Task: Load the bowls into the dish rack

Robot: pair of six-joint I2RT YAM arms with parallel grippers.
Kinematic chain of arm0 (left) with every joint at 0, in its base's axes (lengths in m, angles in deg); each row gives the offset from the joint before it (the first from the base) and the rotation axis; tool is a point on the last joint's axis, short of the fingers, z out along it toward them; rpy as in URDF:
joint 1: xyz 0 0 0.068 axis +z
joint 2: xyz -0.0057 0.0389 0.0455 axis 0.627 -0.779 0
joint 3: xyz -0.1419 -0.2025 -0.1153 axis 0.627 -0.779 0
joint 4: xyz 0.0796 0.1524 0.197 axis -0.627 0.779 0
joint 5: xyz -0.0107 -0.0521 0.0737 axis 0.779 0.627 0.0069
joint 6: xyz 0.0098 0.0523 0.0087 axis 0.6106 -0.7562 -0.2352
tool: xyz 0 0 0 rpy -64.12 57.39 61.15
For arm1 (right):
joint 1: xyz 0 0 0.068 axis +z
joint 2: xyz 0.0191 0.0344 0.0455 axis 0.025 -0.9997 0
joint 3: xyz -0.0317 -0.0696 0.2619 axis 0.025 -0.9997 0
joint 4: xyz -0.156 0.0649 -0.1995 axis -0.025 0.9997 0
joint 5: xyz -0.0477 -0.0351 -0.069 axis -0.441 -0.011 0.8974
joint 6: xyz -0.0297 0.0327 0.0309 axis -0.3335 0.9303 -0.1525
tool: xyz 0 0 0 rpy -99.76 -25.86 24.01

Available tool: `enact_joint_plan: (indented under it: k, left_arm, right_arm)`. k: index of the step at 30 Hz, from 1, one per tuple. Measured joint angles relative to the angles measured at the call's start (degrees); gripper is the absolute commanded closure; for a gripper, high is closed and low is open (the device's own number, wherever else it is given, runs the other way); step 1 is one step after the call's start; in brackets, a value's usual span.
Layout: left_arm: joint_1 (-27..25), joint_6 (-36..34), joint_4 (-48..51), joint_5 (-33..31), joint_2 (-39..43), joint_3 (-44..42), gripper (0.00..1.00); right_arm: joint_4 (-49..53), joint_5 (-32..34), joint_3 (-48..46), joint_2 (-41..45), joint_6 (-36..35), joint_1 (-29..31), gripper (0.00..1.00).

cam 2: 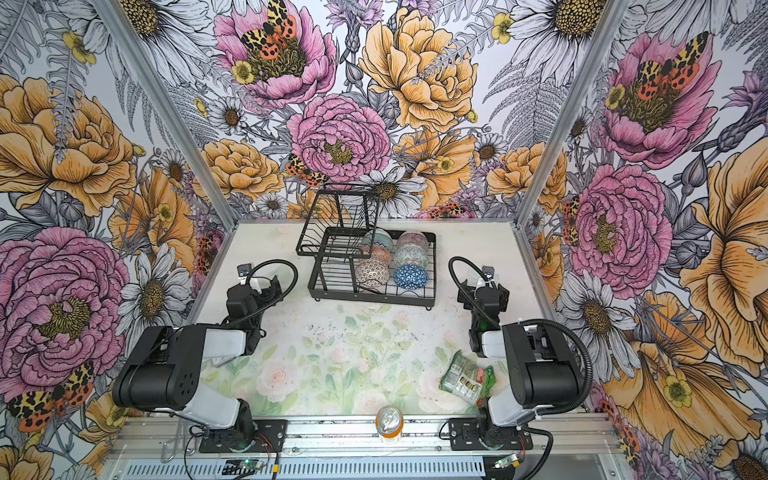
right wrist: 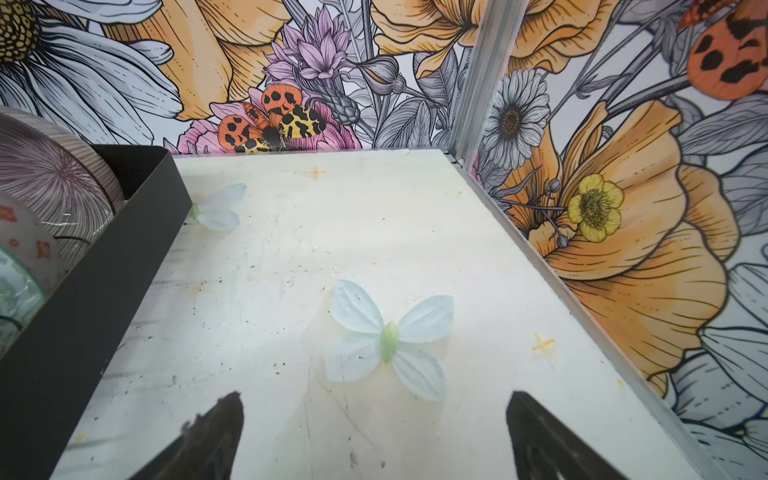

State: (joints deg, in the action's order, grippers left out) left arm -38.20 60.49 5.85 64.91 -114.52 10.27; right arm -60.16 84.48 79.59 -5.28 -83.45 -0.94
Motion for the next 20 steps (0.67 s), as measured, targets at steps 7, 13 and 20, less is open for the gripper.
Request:
enact_joint_plan:
  k: [7,13,20]
  left_arm:
    - [-1.1,-0.2,-4.6,1.0,-0.2,-0.4,0.01]
    - [-2.4,-0.5,-5.7,0.8,-0.2,-0.4,0.01]
    - [-2.4,-0.5,-5.7,0.8,-0.2,-0.4,0.01]
  right_arm:
    - [-1.2,0.0,0.0,0.0,0.0,0.0,0.0]
    - [-1.3,0.0,0.0,0.0,0.0,0.0,0.01]
    - [-1.3,0.0,0.0,0.0,0.0,0.0,0.01]
